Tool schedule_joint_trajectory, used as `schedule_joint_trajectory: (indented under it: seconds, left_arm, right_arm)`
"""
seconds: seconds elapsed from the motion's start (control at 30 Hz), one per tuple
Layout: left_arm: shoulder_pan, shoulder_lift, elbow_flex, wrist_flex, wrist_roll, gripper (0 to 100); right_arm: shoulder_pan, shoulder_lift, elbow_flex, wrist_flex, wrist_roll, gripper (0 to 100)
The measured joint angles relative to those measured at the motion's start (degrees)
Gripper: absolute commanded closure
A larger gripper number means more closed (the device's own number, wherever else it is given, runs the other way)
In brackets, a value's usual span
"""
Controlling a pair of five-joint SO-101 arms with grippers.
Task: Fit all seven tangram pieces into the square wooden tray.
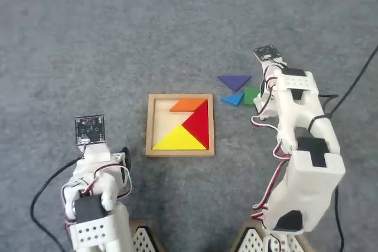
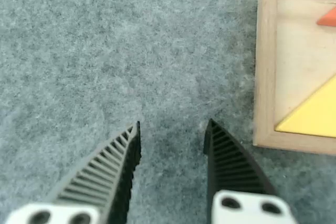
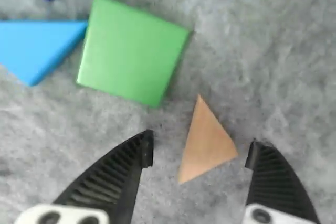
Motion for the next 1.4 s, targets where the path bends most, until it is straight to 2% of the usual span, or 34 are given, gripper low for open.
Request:
schedule_joint_trajectory:
  seconds: [0.17,0.33,0.8,0.93,1.23,1.4]
  left_arm:
    - [0.0,0.0,0.0,0.0,0.0,81]
    - [0.0,0.0,0.0,0.0,0.0,81]
    - [0.0,0.0,0.0,0.0,0.0,81]
    - [0.0,0.0,0.0,0.0,0.0,81]
    - [0.0,0.0,0.0,0.0,0.0,81]
    - [0.0,0.0,0.0,0.0,0.0,81]
  right_arm:
    - [0.0,0.0,-0.18,0.18,1.14,73.5]
    - [0.09,0.0,-0.7,1.49,1.23,83.0]
    - [1.05,0.0,-1.85,2.99,0.79,83.0]
    - [0.62,-1.76,-1.58,5.27,-1.93,83.0]
    - [-7.56,-14.51,7.21,5.98,-6.07,83.0]
    - [-8.35,-17.58,8.0,5.98,-6.77,83.0]
